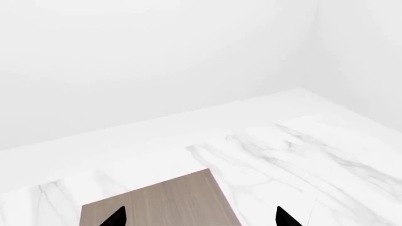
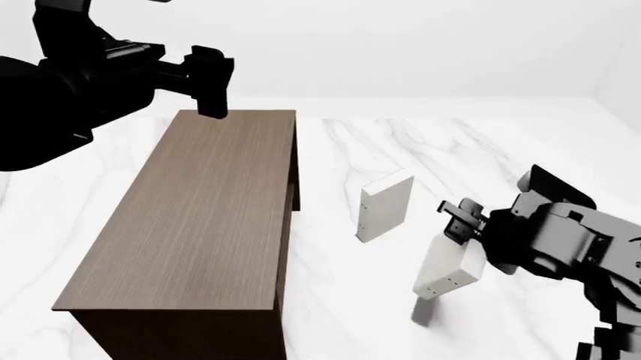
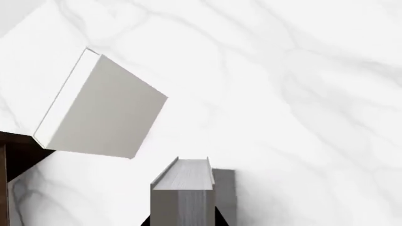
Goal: Pick up the book on the right and place it under the cabinet shelf.
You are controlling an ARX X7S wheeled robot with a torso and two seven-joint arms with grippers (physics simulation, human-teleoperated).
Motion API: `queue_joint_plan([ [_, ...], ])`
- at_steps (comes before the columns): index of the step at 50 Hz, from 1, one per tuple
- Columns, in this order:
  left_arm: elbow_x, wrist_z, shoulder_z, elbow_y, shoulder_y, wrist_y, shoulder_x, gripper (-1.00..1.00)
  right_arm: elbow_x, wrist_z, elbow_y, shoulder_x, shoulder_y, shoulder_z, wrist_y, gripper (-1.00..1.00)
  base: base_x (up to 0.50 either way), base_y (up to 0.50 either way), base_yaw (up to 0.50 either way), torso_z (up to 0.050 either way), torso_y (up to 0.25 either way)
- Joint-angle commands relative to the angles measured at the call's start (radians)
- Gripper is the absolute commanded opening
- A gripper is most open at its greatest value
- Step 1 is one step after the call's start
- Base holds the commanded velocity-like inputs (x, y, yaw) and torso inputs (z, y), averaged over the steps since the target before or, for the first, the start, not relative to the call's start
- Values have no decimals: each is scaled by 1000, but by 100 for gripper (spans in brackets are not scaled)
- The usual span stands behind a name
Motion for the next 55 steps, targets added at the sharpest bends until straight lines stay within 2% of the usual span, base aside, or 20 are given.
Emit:
queue_joint_plan([
  [1,-15,-11,-1,5,-1,3,-2,100,135,54,-154,21,-10,65,45,-100,0,0,0,0,0],
  [4,-17,-14,-1,6,0,4,-3,100,157,44,-186,28,-26,75,53,-100,0,0,0,0,0],
  [9,-23,-19,-1,9,4,6,-3,100,129,-74,-237,56,-46,72,81,-100,0,0,0,0,2],
  [17,-34,-26,-4,12,11,9,-9,100,304,-97,-223,42,-90,163,49,-100,0,0,0,0,1],
  [27,-38,-27,2,10,14,17,-10,100,459,-137,-148,38,-125,163,73,-100,0,0,0,0,1],
  [34,-47,-35,4,11,16,16,-9,100,494,-205,-111,30,-147,169,95,-100,0,0,0,0,0],
  [40,-50,-40,9,10,12,15,-10,100,457,-285,-73,25,-166,171,121,-100,0,0,0,0,2],
  [55,-50,-39,28,0,-2,21,-6,100,186,-608,68,-5,-129,129,108,-100,0,0,0,0,1],
])
